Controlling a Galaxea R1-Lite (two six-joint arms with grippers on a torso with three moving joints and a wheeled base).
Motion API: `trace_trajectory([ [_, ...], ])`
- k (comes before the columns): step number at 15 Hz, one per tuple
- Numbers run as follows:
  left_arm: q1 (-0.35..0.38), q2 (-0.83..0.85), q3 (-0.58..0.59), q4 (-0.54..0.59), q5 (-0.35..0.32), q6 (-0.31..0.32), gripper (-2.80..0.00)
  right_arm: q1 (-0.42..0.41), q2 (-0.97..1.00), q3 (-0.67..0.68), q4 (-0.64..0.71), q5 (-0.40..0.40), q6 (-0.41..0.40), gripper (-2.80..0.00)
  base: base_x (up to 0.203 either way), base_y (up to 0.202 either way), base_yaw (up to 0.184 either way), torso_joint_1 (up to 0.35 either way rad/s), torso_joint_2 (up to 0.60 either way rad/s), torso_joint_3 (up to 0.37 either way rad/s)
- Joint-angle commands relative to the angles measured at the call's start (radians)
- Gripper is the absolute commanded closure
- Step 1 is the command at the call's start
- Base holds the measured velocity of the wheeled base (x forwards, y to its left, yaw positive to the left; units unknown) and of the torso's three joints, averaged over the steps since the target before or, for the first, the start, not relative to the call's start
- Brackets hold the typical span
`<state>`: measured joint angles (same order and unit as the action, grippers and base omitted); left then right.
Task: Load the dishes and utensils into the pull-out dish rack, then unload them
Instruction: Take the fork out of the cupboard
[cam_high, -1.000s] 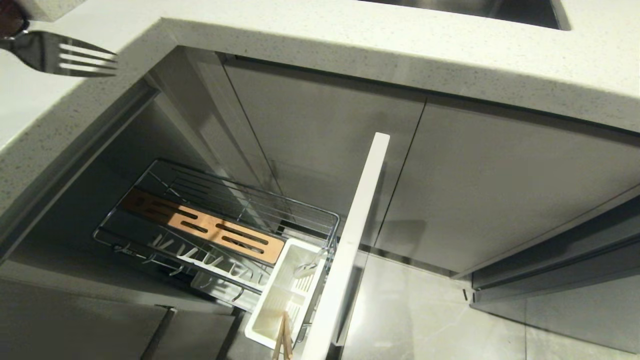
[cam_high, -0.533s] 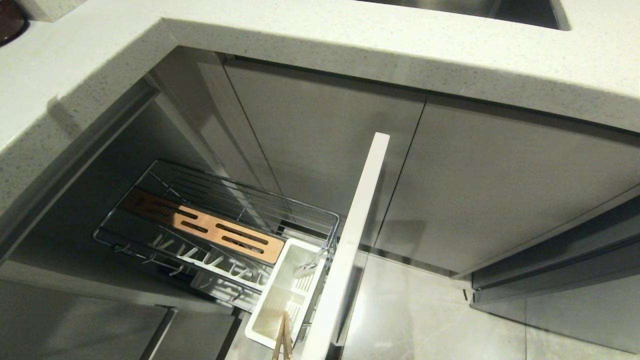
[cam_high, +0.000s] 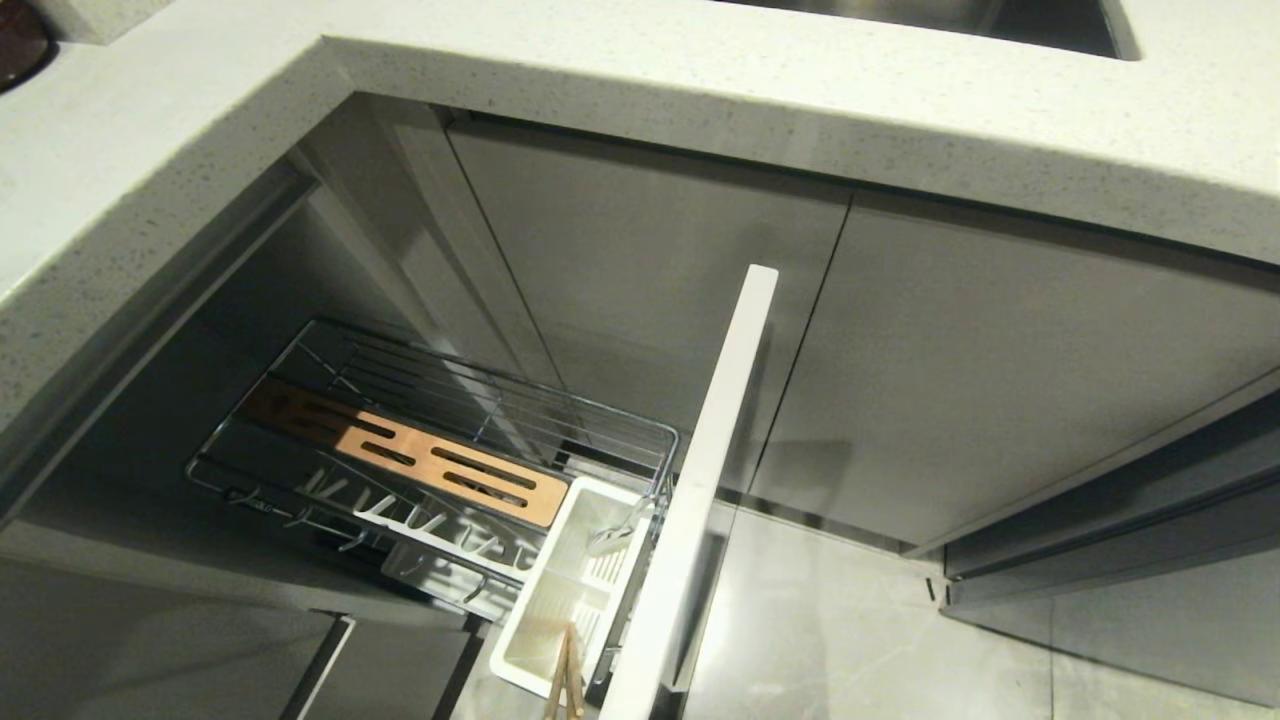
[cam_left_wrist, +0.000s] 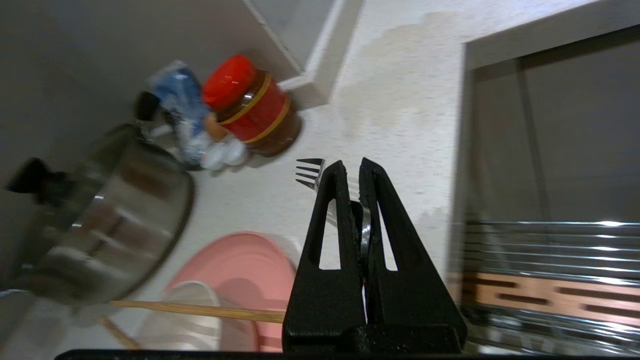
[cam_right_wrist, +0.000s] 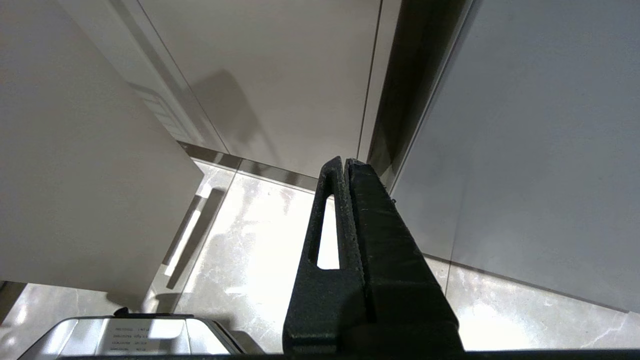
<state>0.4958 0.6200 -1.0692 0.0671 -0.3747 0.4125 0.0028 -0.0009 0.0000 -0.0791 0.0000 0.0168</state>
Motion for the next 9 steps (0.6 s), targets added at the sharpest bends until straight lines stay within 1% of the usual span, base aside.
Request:
trace_trajectory([
  [1, 0.051, 0.009, 0.059, -0.085, -0.001, 0.023, 0.0, 0.0, 0.001, 0.026, -0.001, 0.0, 0.0, 0.0, 0.0, 0.0, 0.0, 0.0, 0.0, 0.0],
  [5, 0.086, 0.03, 0.164, -0.192, 0.0, 0.085, 0.0, 0.0, 0.001, 0.026, -0.001, 0.0, 0.0, 0.0, 0.0, 0.0, 0.0, 0.0, 0.0, 0.0],
  [9, 0.112, 0.084, 0.234, -0.28, 0.0, 0.092, 0.0, 0.0, 0.001, 0.026, -0.001, 0.0, 0.0, 0.0, 0.0, 0.0, 0.0, 0.0, 0.0, 0.0],
])
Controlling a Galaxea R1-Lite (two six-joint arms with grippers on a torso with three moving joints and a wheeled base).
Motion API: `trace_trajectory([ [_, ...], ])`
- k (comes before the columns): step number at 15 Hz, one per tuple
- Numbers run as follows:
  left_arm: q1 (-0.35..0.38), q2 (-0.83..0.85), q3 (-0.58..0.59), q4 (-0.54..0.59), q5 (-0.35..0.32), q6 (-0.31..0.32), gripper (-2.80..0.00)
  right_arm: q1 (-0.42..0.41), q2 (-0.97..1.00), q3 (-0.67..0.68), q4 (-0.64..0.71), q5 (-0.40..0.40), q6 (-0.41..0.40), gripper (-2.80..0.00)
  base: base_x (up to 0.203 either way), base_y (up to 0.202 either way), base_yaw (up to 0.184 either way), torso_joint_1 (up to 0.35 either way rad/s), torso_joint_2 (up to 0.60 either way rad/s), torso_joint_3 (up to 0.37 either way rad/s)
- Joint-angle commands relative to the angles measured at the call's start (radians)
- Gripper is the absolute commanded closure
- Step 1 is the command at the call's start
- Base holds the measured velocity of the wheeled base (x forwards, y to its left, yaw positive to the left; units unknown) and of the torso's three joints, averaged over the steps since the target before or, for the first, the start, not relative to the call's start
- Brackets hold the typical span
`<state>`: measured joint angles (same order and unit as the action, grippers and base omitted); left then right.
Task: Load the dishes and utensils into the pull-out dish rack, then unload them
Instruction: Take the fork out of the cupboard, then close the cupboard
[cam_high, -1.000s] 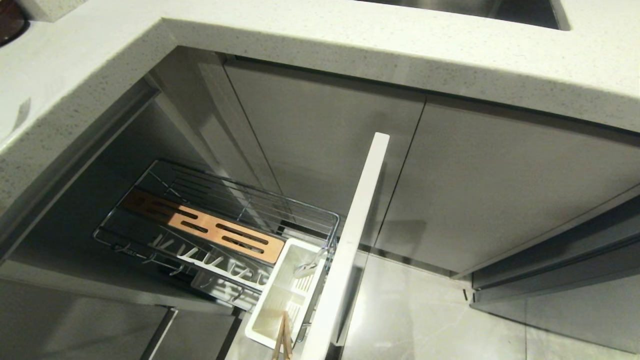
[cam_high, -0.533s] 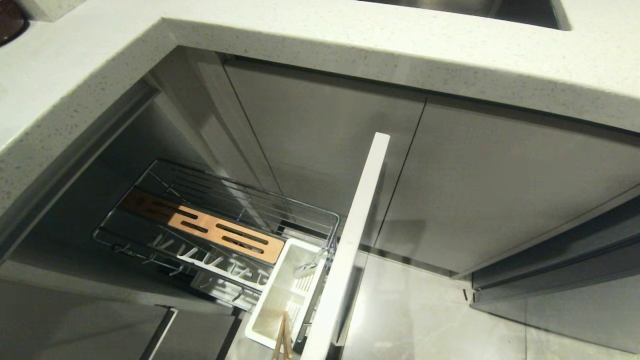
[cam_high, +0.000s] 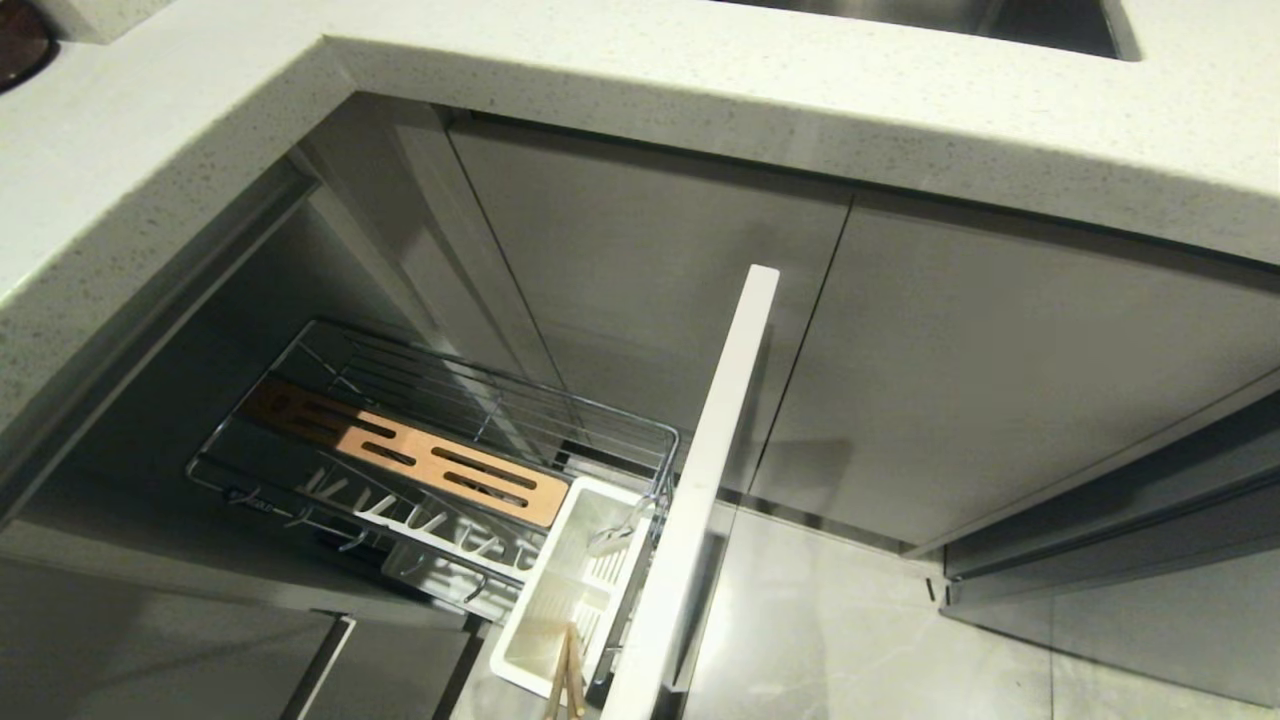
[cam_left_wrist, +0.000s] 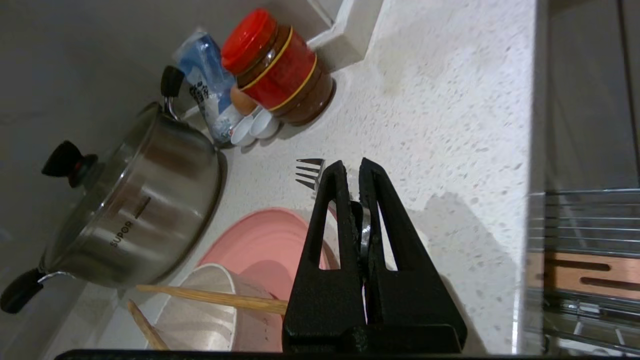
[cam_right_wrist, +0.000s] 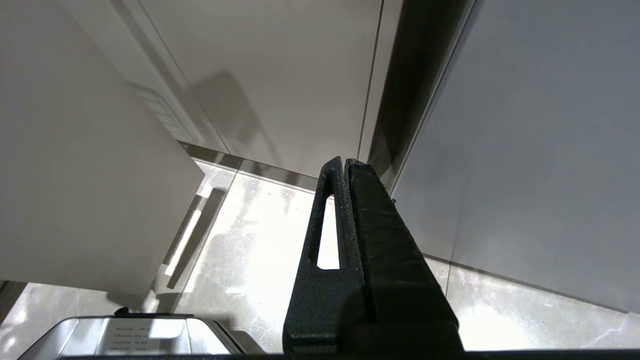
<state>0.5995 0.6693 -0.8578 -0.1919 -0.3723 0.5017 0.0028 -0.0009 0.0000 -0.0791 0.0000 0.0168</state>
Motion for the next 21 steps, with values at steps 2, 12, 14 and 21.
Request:
trace_trajectory([
  [2, 0.012, 0.056, 0.04, -0.061, -0.002, 0.001, 0.0, 0.0, 0.001, 0.026, -0.001, 0.0, 0.0, 0.0, 0.0, 0.0, 0.0, 0.0, 0.0, 0.0],
  [12, 0.016, 0.126, 0.083, -0.114, -0.004, -0.011, 0.0, 0.0, 0.001, 0.027, -0.001, 0.0, 0.0, 0.0, 0.0, 0.0, 0.0, 0.0, 0.0, 0.0],
  [14, 0.016, 0.13, 0.083, -0.113, -0.004, -0.011, 0.0, 0.0, 0.001, 0.026, -0.001, 0.0, 0.0, 0.0, 0.0, 0.0, 0.0, 0.0, 0.0, 0.0],
  [21, 0.014, 0.127, 0.074, -0.113, -0.005, -0.009, 0.0, 0.0, 0.001, 0.026, -0.001, 0.0, 0.0, 0.0, 0.0, 0.0, 0.0, 0.0, 0.0, 0.0],
])
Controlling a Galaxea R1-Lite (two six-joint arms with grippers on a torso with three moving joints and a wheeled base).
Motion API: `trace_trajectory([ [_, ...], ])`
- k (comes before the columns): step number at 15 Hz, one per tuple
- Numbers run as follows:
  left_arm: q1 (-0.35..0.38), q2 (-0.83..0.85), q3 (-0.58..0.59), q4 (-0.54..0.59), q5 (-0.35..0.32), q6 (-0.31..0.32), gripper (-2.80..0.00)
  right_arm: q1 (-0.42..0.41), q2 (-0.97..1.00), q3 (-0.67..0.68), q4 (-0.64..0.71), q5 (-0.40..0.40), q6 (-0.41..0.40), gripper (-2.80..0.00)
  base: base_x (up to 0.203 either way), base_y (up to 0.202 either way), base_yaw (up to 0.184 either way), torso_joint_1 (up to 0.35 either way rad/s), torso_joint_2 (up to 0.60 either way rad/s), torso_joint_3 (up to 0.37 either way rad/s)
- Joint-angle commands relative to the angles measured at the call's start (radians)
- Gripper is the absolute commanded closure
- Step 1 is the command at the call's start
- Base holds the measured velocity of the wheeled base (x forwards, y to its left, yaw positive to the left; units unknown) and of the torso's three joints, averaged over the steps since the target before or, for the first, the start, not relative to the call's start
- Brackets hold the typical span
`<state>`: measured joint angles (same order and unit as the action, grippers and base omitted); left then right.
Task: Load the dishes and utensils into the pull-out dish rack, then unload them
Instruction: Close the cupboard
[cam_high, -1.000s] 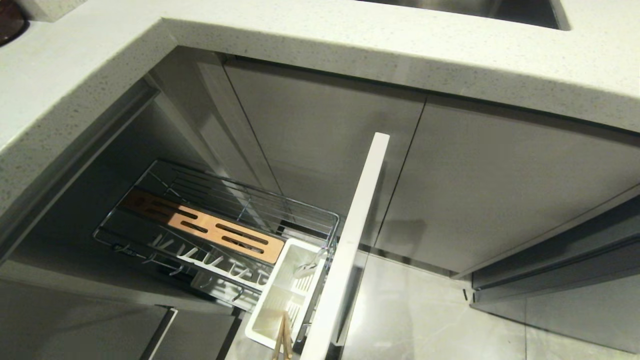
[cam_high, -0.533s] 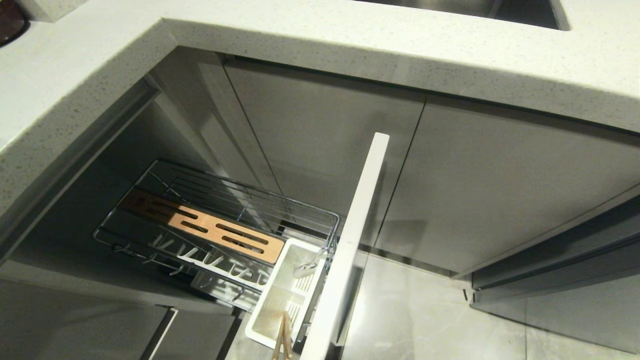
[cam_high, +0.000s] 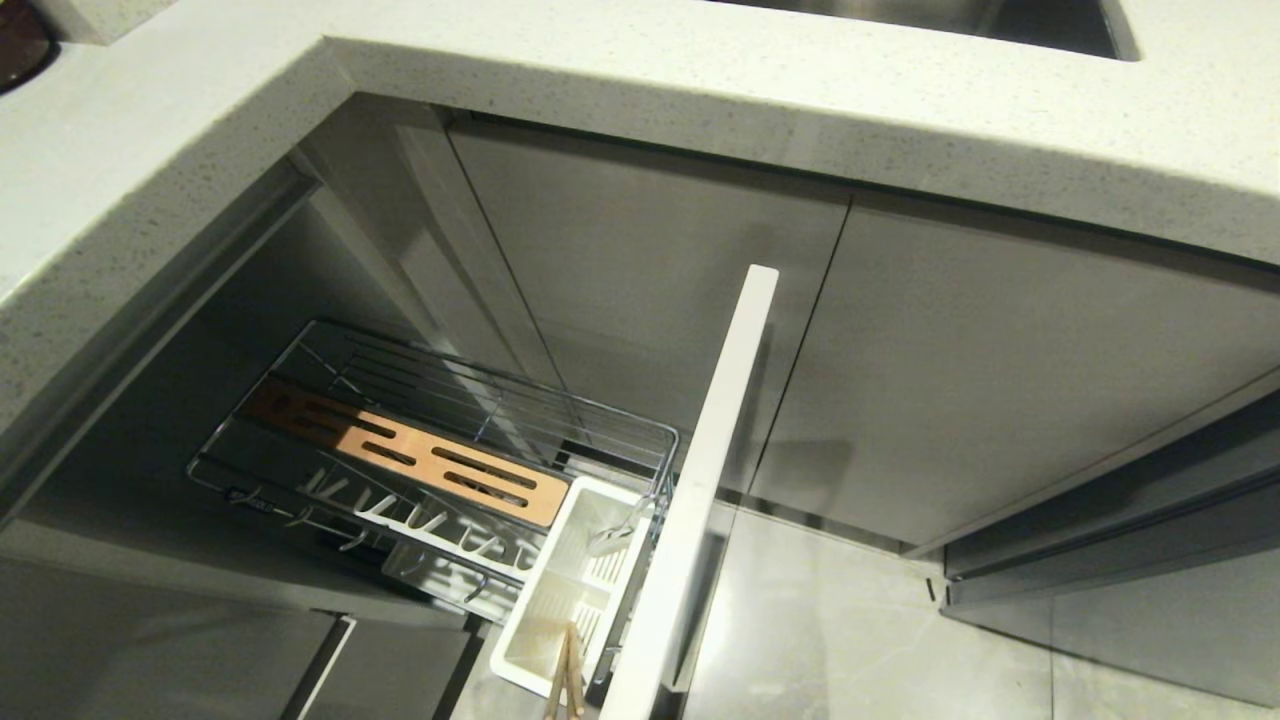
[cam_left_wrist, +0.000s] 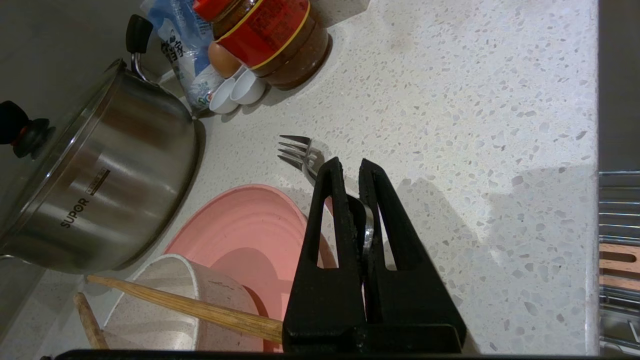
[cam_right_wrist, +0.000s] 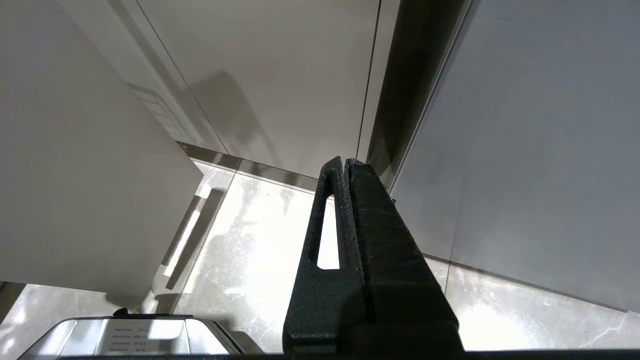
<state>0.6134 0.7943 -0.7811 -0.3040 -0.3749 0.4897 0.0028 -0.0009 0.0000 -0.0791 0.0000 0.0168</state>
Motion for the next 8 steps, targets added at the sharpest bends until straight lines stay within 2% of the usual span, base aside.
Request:
trace_trajectory([
  [1, -0.001, 0.002, -0.006, -0.001, -0.002, 0.004, 0.0, 0.0, 0.001, 0.026, -0.001, 0.0, 0.0, 0.0, 0.0, 0.0, 0.0, 0.0, 0.0, 0.0],
  [2, -0.001, 0.0, -0.004, -0.001, -0.002, 0.006, 0.0, 0.0, 0.001, 0.027, -0.001, 0.0, 0.0, 0.0, 0.0, 0.0, 0.0, 0.0, 0.0, 0.0],
  [3, -0.001, -0.001, -0.004, -0.001, -0.002, 0.004, -2.8, 0.0, 0.001, 0.028, -0.001, 0.0, 0.0, 0.0, 0.0, 0.0, 0.0, 0.0, 0.0, 0.0],
  [8, -0.009, -0.003, -0.027, -0.001, -0.004, 0.003, -2.8, 0.0, 0.001, 0.026, -0.001, 0.0, 0.0, 0.0, 0.0, 0.0, 0.0, 0.0, 0.0, 0.0],
])
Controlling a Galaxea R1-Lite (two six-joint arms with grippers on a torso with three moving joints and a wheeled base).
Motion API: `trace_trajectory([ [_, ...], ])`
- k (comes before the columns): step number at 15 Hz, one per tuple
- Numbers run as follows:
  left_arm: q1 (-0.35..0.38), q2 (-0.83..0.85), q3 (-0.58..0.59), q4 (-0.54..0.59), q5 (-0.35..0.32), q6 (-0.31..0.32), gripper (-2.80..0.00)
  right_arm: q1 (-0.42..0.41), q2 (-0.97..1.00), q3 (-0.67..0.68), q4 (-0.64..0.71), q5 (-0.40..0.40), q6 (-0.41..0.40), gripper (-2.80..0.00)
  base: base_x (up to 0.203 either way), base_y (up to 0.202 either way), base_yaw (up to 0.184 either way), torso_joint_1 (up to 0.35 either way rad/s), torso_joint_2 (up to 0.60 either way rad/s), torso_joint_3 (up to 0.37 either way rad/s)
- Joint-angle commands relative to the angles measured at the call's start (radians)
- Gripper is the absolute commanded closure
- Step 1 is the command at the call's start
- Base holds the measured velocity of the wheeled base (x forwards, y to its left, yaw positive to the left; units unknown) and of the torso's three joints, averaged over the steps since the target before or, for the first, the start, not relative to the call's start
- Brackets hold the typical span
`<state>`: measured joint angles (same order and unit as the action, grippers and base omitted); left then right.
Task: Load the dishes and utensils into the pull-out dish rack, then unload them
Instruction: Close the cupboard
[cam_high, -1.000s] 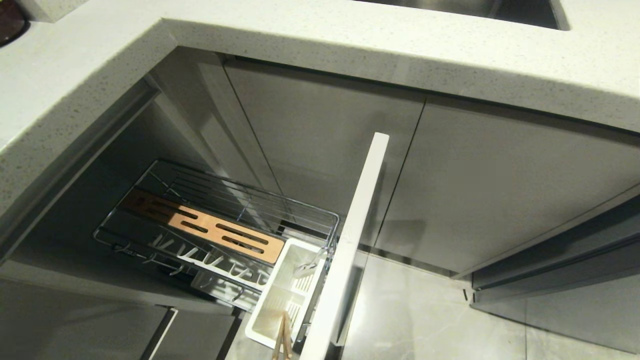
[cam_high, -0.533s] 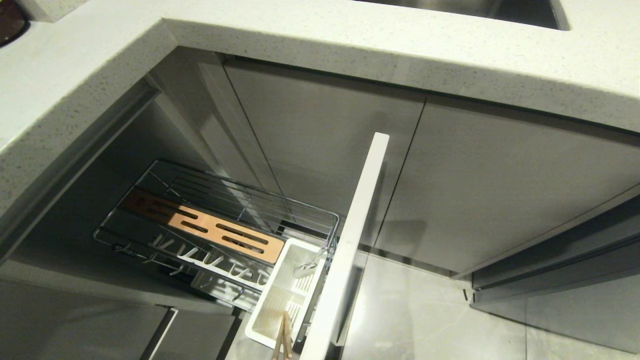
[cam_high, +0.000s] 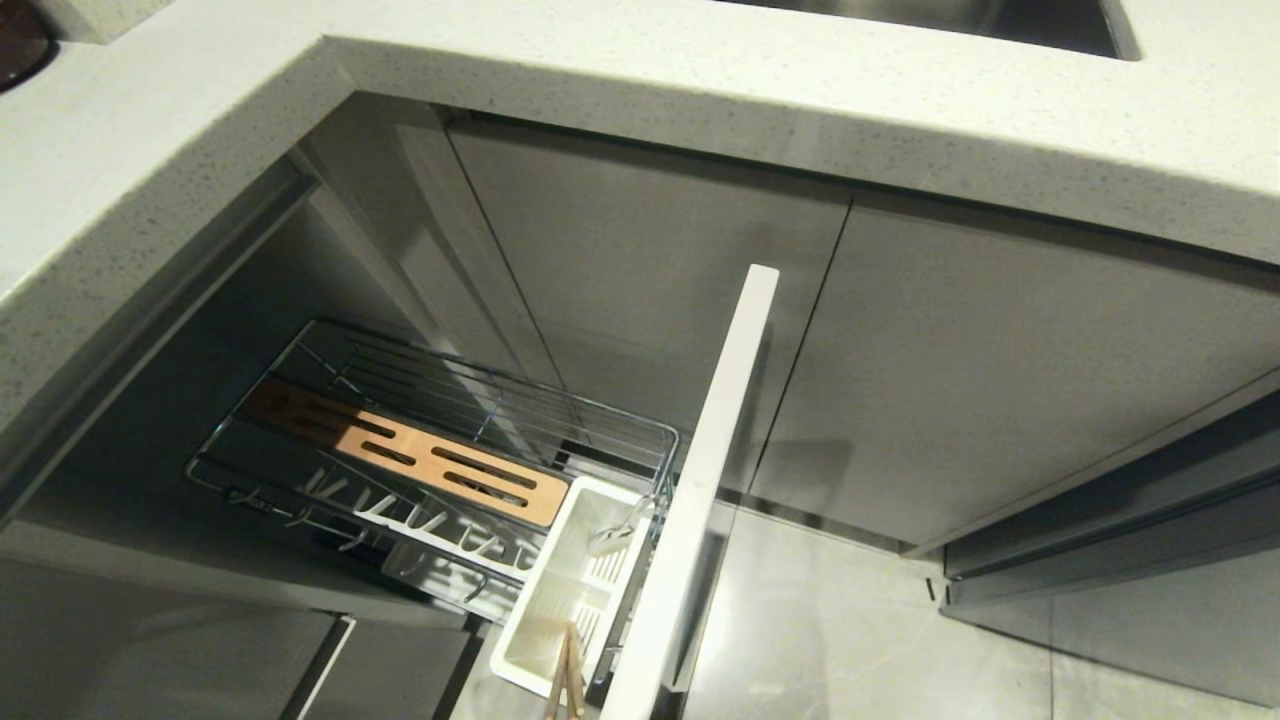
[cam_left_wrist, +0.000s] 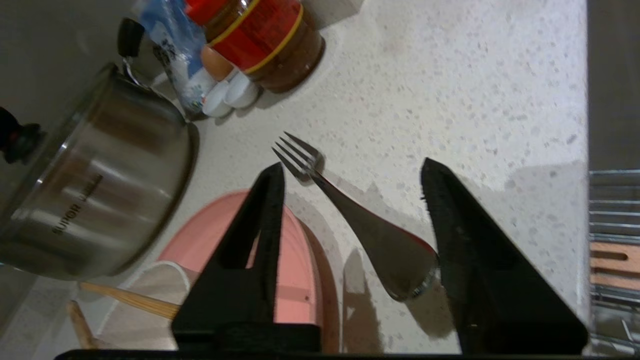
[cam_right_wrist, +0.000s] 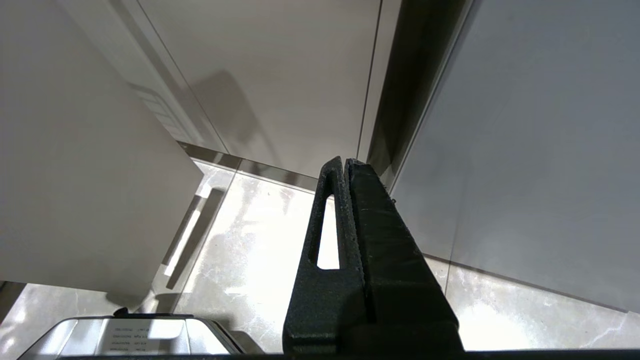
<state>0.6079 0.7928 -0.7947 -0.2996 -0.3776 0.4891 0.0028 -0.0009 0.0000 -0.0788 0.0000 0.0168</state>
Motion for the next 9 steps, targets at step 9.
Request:
trace_trajectory([
  [9, -0.074, -0.014, -0.181, 0.002, -0.001, -0.07, -2.8, 0.0, 0.001, 0.027, -0.001, 0.0, 0.0, 0.0, 0.0, 0.0, 0.0, 0.0, 0.0, 0.0],
])
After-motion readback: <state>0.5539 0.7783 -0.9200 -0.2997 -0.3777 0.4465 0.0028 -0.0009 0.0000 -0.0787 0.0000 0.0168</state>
